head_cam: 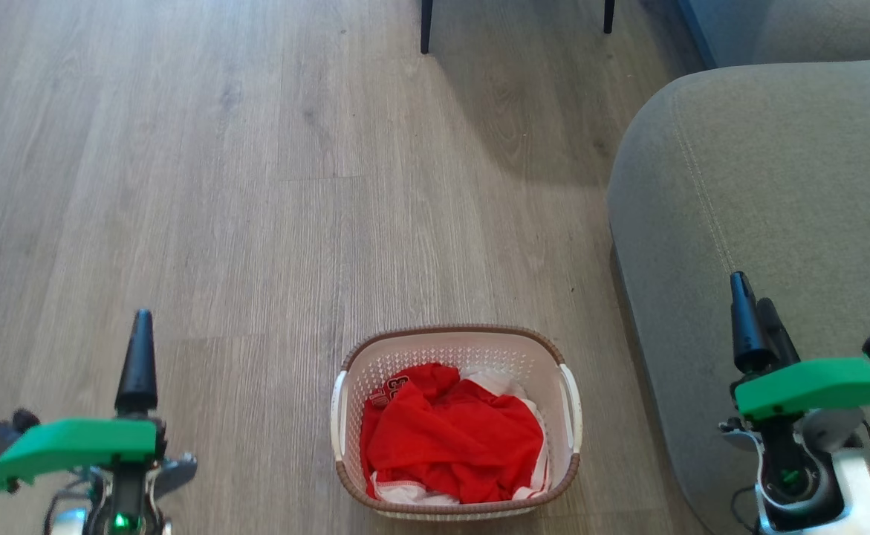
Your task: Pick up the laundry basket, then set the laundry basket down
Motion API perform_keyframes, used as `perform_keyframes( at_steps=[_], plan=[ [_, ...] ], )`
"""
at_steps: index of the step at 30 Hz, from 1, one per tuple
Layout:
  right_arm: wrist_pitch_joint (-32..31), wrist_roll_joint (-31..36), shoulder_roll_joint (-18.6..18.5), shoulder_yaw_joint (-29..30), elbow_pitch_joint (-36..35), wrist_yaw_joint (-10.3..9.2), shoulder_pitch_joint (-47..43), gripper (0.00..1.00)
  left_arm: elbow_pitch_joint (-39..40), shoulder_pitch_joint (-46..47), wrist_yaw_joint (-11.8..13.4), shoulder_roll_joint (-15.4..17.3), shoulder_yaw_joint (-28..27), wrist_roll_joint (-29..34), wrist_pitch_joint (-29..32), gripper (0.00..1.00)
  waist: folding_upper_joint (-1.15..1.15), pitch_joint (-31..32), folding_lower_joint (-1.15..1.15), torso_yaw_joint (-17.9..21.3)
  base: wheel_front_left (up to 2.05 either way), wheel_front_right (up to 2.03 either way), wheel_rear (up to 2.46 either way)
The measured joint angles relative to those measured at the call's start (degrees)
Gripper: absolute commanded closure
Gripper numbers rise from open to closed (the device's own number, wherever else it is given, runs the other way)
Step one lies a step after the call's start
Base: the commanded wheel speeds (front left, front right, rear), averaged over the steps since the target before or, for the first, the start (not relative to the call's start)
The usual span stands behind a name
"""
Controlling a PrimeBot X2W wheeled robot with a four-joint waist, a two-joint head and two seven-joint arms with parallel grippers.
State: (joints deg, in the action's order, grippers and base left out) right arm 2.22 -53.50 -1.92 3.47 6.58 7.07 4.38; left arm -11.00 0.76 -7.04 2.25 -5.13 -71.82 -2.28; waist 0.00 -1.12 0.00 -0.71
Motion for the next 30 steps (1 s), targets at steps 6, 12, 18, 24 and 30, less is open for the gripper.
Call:
perform_keyframes(
  at_steps=[6,12,18,24,30],
  plan=[
    [1.0,6.6,-0.1,-1.8,-1.8,0.01,0.1,0.00,4.4,0.9,1.8,0.0,-0.1,5.7,-1.1,0.00,0.00,-0.1,0.00,-0.3,0.00,0.00,0.00],
    [2.0,12.7,-0.5,-3.6,-3.6,0.01,0.3,0.00,8.7,1.1,6.5,0.0,1.5,14.5,-2.2,0.00,0.00,-0.4,0.00,-0.5,0.00,0.00,0.00],
    [3.2,19.3,-1.0,-5.5,-5.7,0.01,1.7,0.00,12.1,2.2,11.6,0.0,9.2,27.8,-3.0,0.00,0.00,-0.8,0.00,-0.8,0.00,0.00,0.00],
    [4.3,24.7,-1.8,-6.4,-6.6,0.01,2.1,0.00,12.4,2.9,14.8,0.0,14.4,36.3,-4.0,0.00,0.00,-0.9,0.00,-0.9,0.00,0.00,0.00],
    [5.0,30.4,-2.0,-7.6,-7.2,0.01,2.3,0.00,13.3,3.5,19.7,1.6,20.0,42.9,-5.2,0.00,0.00,-0.9,0.00,-1.0,0.00,0.00,0.00]
  ],
)
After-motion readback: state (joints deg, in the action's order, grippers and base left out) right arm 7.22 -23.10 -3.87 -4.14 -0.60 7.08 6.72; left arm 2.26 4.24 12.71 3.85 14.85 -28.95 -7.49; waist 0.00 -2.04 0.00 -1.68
